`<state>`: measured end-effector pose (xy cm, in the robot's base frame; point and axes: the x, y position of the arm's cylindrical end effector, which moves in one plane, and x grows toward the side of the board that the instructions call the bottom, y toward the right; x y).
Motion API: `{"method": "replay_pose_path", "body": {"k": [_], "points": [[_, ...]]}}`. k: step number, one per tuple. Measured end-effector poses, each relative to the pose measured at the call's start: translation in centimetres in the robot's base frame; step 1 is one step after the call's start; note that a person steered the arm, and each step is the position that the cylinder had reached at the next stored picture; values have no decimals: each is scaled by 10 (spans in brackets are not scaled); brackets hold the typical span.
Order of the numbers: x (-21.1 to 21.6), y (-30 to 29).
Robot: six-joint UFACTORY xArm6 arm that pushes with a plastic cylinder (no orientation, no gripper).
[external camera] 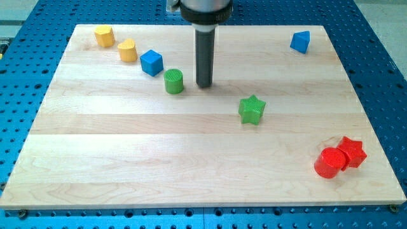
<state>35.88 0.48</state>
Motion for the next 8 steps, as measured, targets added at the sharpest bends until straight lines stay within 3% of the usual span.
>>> {"method": "replay_pose_path", "body": {"k": [2,3,5,7,8], "points": [[-42,-69],[-60,-74],[-43,-103],[-16,-32],[21,19]]}}
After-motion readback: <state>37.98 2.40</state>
